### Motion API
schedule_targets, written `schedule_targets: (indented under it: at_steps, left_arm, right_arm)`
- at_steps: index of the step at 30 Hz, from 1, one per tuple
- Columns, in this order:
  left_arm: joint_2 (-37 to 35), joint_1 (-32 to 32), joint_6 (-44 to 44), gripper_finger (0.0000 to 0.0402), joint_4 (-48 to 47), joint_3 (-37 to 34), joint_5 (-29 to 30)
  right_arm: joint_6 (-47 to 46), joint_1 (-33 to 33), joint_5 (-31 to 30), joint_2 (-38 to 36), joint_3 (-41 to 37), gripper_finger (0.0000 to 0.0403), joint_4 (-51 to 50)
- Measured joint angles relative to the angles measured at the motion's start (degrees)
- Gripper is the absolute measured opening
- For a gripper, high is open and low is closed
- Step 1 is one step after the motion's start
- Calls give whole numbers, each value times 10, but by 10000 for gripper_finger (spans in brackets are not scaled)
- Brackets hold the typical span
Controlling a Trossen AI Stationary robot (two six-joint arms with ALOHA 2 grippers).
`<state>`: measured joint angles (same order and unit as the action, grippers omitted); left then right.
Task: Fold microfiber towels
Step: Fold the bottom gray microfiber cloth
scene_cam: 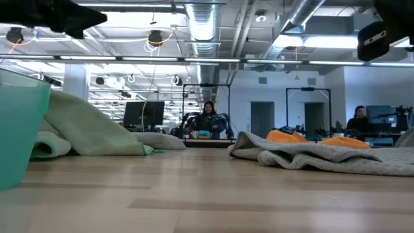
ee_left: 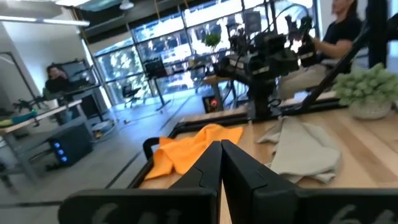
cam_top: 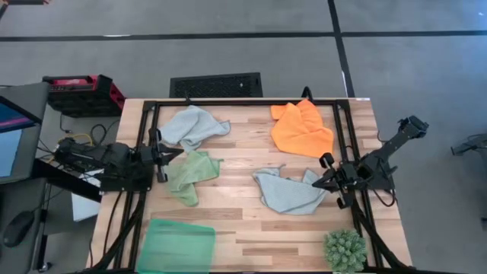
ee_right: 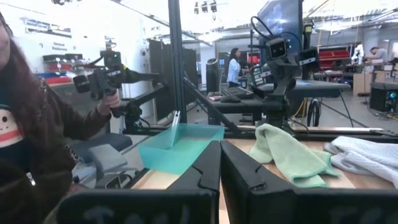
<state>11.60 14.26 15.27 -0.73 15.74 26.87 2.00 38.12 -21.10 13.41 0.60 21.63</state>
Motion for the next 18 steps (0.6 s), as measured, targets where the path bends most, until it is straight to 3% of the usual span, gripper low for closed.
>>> schedule_targets:
  at_steps: [6,9,18]
  left_arm:
    - [129,0,-22,0,-34,69,18]
    - [170,0,-29,0,-34,94,7]
    - [226,0,-54,0,-9,117,-25]
  right_arm:
    - [0,0,-3,0,3,33,4]
    - [-4,0,-38,0,16,24,-4]
    - [-20,0,-123,24,110,7,-187]
